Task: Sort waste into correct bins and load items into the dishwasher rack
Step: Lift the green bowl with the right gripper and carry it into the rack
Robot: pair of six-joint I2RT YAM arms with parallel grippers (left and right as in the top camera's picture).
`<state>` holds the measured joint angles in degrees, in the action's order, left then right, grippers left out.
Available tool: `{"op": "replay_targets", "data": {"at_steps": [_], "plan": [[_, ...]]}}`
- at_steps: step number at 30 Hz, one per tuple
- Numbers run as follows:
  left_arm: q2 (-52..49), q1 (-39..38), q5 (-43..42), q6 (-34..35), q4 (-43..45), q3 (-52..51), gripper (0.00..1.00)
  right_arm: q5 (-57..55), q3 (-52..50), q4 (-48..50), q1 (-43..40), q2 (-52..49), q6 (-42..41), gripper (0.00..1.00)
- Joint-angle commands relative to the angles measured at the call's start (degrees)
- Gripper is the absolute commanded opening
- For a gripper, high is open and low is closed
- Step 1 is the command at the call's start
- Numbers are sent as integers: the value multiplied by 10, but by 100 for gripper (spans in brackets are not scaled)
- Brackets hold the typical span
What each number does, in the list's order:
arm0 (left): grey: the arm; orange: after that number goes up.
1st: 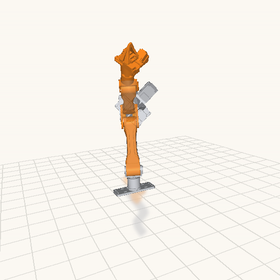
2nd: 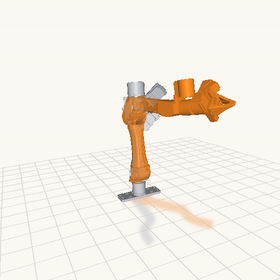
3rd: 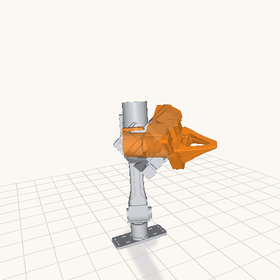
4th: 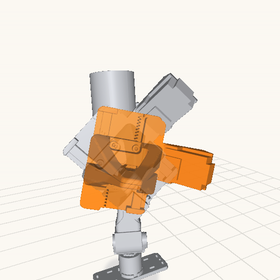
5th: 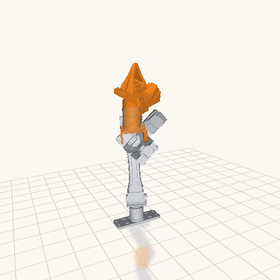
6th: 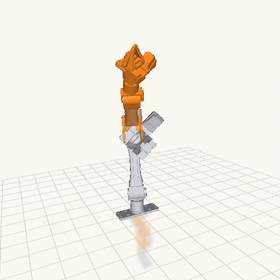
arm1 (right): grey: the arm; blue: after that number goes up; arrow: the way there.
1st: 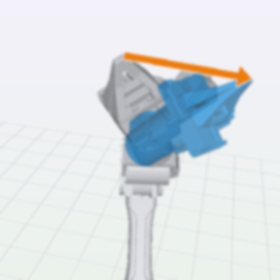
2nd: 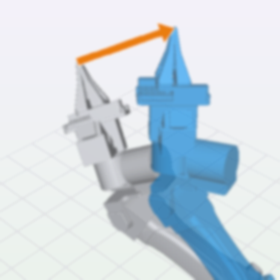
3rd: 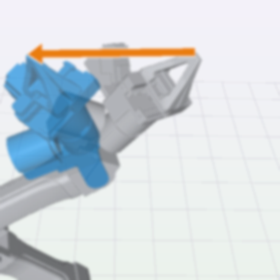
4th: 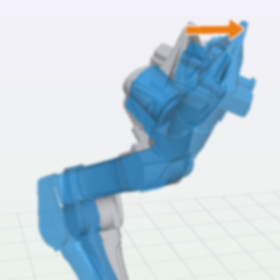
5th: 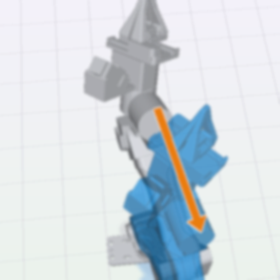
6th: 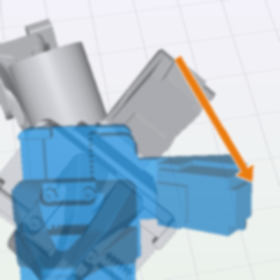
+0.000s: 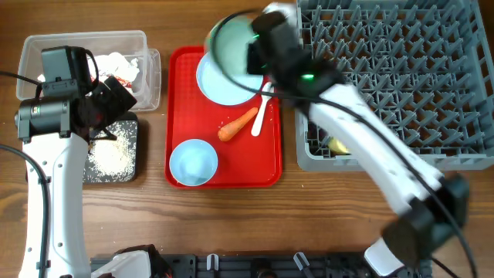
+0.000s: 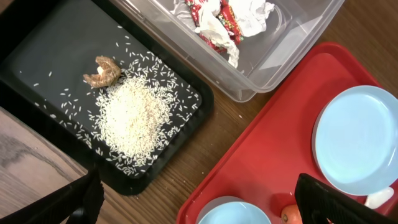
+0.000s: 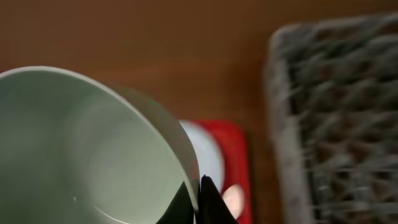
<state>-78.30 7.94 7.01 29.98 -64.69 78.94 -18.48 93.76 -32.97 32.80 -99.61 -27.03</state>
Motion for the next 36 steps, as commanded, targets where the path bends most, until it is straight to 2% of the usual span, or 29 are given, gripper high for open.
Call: {"op": "replay_targets", "data": {"at_steps": [1,2,4,8,9,12,17,25,32,36], "plan": [[5,4,-1,9,1,4,100,-357,3,21,-32,3,96,4],[5,4,-1,9,1,4,100,-421,3,40,-50,-13,144,4],[5,4,-1,9,1,4,100,-446,3,101,-82,-44,255,4],[5,4,-1,9,1,4,100,-473,3,316,-135,-129,583,4],[5,4,-1,9,1,4,100,-473,3,403,-142,-158,678,4],[5,4,-1,9,1,4,100,-461,3,507,-143,-209,788,4],[5,4,-1,9,1,4,100,-409,3,519,-145,-258,791,5],[5,4,-1,9,1,4,100,-333,3,536,-156,-296,695,4],[5,4,-1,9,1,4,100,-324,3,563,-168,-304,661,4],[5,4,-1,9,1,4,100,-324,3,521,-166,-314,641,4]]}}
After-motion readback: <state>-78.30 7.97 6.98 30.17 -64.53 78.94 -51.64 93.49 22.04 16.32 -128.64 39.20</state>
